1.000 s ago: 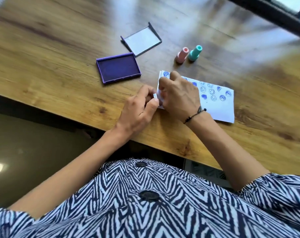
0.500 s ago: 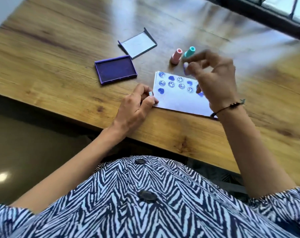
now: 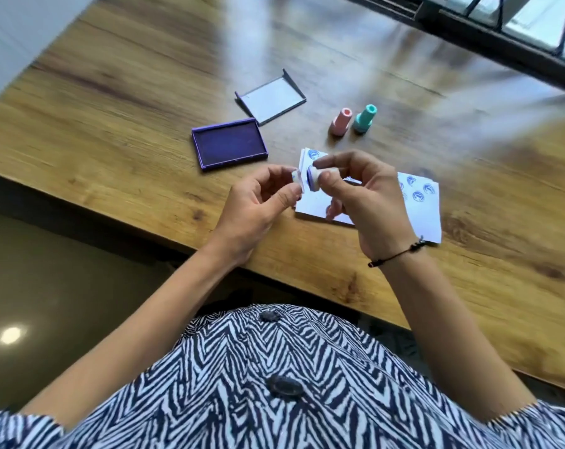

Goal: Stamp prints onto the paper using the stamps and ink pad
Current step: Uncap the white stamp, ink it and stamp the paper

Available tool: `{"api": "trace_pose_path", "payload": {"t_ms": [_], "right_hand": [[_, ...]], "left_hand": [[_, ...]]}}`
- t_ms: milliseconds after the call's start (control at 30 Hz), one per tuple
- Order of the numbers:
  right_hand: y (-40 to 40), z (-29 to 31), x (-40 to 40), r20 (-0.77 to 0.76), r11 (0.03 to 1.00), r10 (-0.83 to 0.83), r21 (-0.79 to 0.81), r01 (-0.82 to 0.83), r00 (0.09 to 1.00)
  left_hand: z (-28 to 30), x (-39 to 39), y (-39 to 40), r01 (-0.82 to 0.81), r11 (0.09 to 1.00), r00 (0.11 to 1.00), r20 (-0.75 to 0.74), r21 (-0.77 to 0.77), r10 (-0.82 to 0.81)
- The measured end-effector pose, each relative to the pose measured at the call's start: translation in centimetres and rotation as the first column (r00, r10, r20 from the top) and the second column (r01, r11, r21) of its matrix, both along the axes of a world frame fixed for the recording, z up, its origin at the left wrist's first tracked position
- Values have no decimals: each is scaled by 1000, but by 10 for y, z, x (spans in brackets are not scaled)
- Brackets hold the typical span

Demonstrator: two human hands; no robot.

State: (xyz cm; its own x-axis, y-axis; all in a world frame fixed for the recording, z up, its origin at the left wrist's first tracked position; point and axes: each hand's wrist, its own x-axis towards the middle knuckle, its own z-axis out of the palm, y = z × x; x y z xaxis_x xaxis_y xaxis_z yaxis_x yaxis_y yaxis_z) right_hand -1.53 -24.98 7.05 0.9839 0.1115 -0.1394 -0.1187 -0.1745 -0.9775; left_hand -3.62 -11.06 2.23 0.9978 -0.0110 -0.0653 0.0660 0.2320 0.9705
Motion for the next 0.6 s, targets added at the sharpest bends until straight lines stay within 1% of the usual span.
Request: {"api": "trace_pose_path", "payload": {"t_ms": [100,233,433,533,600], "right_hand": [[5,2,1,37,1000,11,8,-11,999],[11,0,0,88,999,-29,-14,30,996],[18,-6,0,100,998,-33,-52,38,994],[23,-7,8,127,991,-22,-125,38,992],[25,-6,21,143,978,15,-207,15,990]], "left_hand": [[5,2,1,0,1000,1000,12,7,0],[9,5,2,-23,997,999,28,68,22],[9,9,5,-40,987,999,24,158,37],[9,14,7,-55,976,998,28,209,50],[9,24,11,-53,960,999,26,276,48]]}}
